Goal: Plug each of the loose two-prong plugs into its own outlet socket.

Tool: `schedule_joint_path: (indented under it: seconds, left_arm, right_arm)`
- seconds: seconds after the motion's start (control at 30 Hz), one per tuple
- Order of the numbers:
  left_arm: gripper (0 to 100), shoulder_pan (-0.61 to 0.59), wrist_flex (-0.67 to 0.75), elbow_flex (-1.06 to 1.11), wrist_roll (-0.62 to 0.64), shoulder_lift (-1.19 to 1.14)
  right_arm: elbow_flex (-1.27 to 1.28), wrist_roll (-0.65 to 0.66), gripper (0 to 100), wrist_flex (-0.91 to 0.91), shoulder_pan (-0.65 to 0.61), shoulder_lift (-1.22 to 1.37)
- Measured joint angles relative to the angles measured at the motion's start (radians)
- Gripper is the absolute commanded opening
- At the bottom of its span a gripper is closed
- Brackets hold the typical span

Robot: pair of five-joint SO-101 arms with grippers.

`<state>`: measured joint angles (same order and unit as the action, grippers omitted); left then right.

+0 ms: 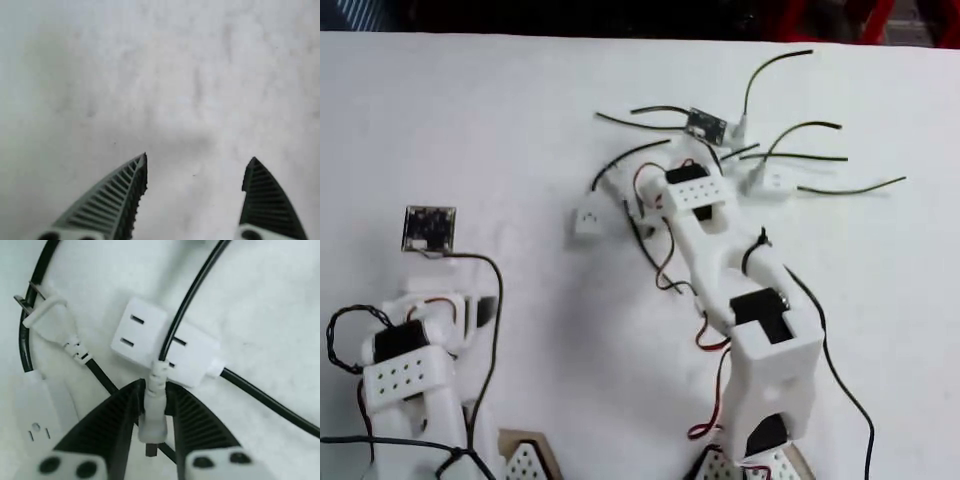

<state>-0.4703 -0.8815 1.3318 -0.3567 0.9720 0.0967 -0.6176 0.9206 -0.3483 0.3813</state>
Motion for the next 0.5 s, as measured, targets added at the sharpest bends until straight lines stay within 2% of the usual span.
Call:
schedule_joint_path:
  seconds: [0.27, 0.5]
  left_arm:
    - [31, 0.000, 0.000, 0.000, 0.000, 0.000]
    - [31, 0.000, 0.000, 0.017, 0.000, 0.000]
  right_arm:
    - [-0.005, 0.124, 1.7, 0.075, 0.000, -0.015]
    - [-0.005, 0.413, 1.7, 0.290, 0.026, -0.169]
